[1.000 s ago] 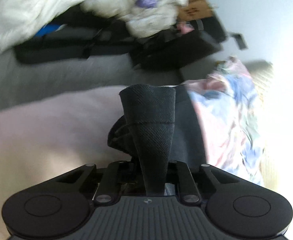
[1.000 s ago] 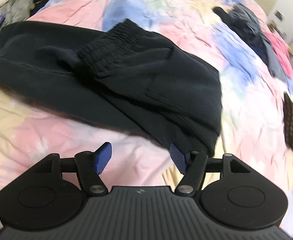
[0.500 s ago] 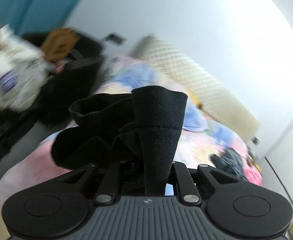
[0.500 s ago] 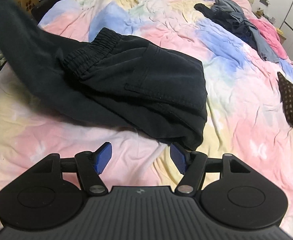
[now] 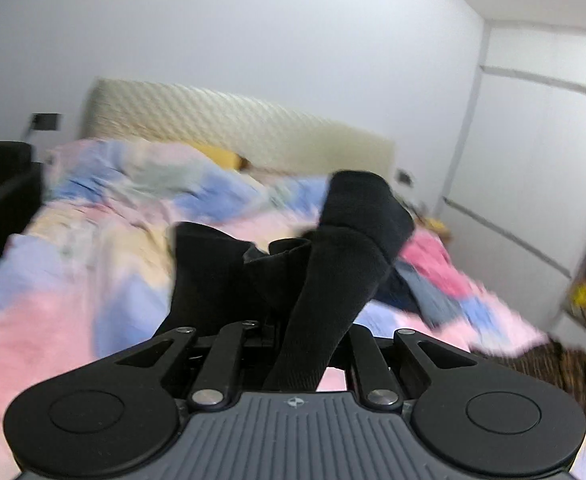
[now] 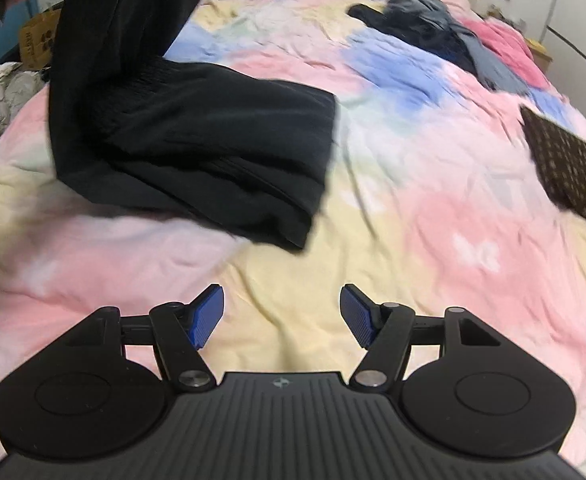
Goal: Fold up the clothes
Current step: 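Grasp the jacket with the left gripper, lift it and lay it down, then grasp the folded jacket's edge with the right gripper while the left gripper holds the jacket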
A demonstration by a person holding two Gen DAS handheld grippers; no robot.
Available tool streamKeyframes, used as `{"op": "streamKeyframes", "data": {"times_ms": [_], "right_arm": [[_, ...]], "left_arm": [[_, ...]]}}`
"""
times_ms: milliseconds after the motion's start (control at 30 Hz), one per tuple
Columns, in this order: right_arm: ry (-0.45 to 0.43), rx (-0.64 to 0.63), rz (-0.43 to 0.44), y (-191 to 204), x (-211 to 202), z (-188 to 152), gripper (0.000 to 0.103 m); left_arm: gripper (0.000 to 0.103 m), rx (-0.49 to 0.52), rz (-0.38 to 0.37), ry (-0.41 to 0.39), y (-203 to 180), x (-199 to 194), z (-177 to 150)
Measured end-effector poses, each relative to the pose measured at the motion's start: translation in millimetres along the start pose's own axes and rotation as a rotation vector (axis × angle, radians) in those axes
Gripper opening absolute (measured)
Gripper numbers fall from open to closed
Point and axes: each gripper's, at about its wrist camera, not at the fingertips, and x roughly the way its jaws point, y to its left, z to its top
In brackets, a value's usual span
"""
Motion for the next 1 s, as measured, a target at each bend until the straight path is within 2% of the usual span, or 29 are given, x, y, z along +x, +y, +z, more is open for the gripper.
{"op": "streamKeyframes", "data": {"times_ms": [67, 200, 300, 367, 467, 567, 667, 800, 933, 1000], "right_arm": [[0.003, 0.030, -0.006, -19, 5, -11, 0.066], [0.012, 0.109, -0.017, -60, 16, -36, 0.066], [0.020, 0.174, -0.005, -89, 21, -49, 0.065], [0.023, 0.220, 0.016, -107, 24, -55, 0.063], [0.004, 0.292, 0.080, -127, 27, -51, 0.062], [-0.019, 0.394, 0.189, -145, 36, -30, 0.062], [-0.067, 0.506, 0.335, -164, 56, 9, 0.062], [-0.112, 0.696, 0.540, -191, 98, 68, 0.062], [-0.047, 0.764, 0.671, -195, 152, 118, 0.059], [0.000, 0.784, 0.709, -191, 175, 134, 0.058]], "left_arm": [[0.010, 0.055, -0.024, 0.073, -35, 28, -37], [0.010, 0.188, -0.036, 0.220, -70, 75, -119], [0.011, 0.233, -0.016, 0.289, -79, 95, -171], [0.012, 0.231, 0.000, 0.300, -83, 99, -188], [0.012, 0.210, 0.002, 0.285, -80, 87, -191], [0.012, 0.208, -0.002, 0.273, -84, 69, -190], [0.012, 0.214, -0.008, 0.261, -96, 30, -174], [0.012, 0.229, -0.015, 0.259, -94, 13, -165], [0.014, 0.227, -0.020, 0.266, -89, 3, -161], [0.021, 0.224, -0.019, 0.268, -87, -4, -159]]}}
